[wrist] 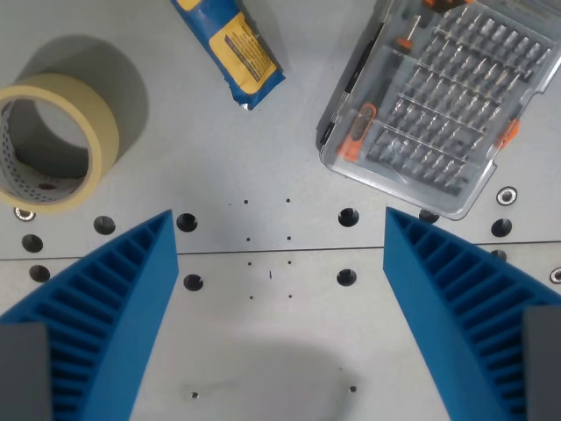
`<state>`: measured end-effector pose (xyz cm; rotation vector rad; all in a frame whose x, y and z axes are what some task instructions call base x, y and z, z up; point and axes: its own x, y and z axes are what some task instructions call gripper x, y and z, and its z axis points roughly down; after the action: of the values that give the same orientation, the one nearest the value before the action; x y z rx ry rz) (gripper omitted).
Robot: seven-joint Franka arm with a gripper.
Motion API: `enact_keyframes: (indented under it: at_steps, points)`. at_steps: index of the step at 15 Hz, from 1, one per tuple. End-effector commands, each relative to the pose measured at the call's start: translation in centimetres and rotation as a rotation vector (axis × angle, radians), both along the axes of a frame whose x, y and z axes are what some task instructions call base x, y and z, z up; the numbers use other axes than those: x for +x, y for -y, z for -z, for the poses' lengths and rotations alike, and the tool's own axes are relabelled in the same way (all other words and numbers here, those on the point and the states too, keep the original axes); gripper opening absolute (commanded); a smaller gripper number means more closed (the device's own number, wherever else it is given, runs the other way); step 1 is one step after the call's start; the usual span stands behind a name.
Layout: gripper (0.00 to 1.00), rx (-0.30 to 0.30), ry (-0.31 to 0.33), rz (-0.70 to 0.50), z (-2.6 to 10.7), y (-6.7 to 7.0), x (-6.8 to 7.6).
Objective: Move above the blue bag
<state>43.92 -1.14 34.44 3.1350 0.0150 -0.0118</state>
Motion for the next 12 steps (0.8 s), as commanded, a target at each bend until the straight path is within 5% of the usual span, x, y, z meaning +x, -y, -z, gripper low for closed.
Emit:
enact_keyframes:
  at_steps: [1,12]
  points:
    - [1.00,-0.001,0.014,-0.070,0.5,-0.2,0.3]
    - [1.00,-0.007,0.025,-0.259,4.4,-1.5,2.0]
